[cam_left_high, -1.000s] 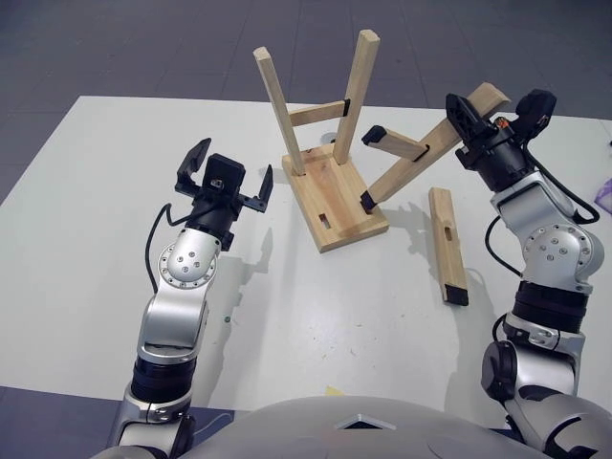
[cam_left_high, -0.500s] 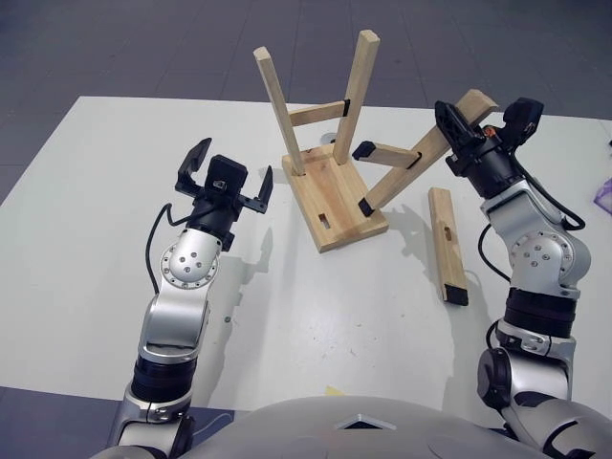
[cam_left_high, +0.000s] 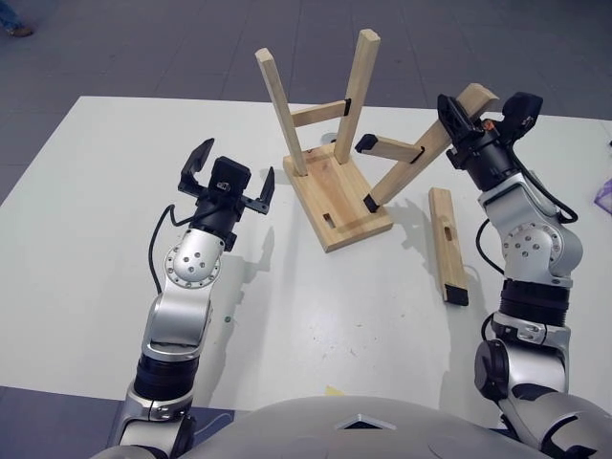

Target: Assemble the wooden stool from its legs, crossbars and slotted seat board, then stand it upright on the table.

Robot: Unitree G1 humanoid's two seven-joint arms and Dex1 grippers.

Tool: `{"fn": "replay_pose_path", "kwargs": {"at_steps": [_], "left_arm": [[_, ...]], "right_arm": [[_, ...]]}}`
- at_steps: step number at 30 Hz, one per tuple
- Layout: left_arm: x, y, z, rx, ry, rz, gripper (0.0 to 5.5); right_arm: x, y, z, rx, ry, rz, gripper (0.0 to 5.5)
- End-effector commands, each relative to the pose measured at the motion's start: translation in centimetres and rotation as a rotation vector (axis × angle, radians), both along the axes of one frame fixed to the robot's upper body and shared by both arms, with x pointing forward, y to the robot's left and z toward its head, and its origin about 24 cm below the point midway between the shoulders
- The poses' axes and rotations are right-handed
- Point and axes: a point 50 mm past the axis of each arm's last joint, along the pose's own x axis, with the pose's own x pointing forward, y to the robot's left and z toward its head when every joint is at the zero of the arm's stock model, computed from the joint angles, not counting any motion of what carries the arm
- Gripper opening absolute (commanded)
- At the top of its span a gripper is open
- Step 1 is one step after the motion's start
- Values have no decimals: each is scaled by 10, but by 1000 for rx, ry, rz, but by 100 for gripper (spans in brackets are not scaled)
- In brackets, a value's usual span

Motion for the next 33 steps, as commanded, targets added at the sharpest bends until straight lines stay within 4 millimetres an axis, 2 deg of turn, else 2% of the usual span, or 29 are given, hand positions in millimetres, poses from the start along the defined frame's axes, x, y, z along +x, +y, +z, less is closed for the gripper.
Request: {"fn": "replay_pose_path", "kwargs": {"at_steps": [1,6,9,11,14,18,24,31,33], "left_arm": [[0,1,0,39,-4,-2,540],[-1,2,0,52,-6,5,540],[-2,-1,-3,60,-1,-5,540],[-2,-5,-2,64,-2,-22,540],[0,-5,-1,67,-5,-26,540],[3,-8,0,70,-15,-43,540],[7,-9,-2,73,-18,-47,540],[9,-8,-3,82,-23,-40,540],[9,-8,-4,91,-25,-41,540]], "right_arm": [[-15,-4,-40,-292,113,-54,103],[-38,0,-65,-347,162,-49,104],[-52,-6,-97,-365,319,-108,105],[-58,-5,-108,-389,393,-100,105],[-45,1,-100,-354,365,-128,105],[-31,-4,-88,-359,312,-161,105],[-13,-7,-58,-301,153,-219,107],[-7,-3,-47,-297,105,-213,107],[-6,-4,-46,-290,100,-224,157]]}}
